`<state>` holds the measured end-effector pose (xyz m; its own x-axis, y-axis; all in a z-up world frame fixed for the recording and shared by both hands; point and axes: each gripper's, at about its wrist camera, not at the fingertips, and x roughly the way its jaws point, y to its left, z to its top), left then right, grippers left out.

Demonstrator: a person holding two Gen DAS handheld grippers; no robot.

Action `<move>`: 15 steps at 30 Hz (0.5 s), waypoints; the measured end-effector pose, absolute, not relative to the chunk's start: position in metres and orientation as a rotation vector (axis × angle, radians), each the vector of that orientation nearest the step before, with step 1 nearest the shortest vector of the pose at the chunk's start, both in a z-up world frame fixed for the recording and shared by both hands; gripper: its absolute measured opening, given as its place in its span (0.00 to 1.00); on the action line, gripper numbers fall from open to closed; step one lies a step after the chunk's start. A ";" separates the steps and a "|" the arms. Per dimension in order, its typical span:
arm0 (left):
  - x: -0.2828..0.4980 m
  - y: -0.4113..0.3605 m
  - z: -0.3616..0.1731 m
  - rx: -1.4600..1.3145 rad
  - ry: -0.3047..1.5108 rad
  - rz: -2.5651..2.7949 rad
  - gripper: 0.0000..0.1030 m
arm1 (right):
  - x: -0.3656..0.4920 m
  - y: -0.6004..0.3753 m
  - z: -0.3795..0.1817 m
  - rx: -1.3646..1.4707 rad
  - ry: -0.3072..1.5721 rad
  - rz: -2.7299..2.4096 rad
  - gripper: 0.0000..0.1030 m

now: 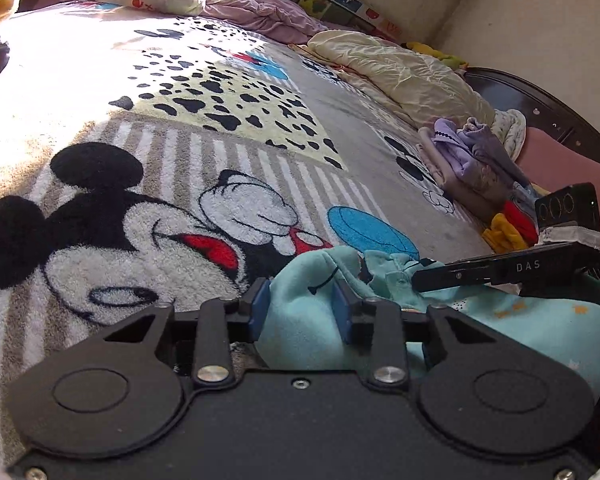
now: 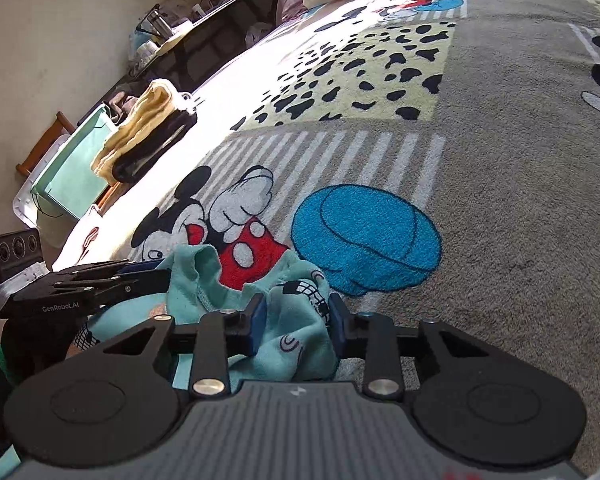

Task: Fold clothes

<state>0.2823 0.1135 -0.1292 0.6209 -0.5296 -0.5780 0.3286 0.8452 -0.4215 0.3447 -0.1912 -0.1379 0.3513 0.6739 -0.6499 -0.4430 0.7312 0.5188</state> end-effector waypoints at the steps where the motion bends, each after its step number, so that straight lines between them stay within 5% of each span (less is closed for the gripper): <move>1: 0.282 0.110 -0.130 -0.270 0.754 -0.503 0.18 | 0.342 -0.194 -0.131 0.272 0.950 0.731 0.24; 7: 0.271 0.093 -0.105 -0.203 0.642 -0.500 0.08 | 0.328 -0.216 -0.077 0.309 0.767 0.729 0.21; 15: 0.198 0.092 0.024 -0.339 -0.164 -0.468 0.06 | 0.266 -0.264 0.076 0.351 0.185 0.749 0.20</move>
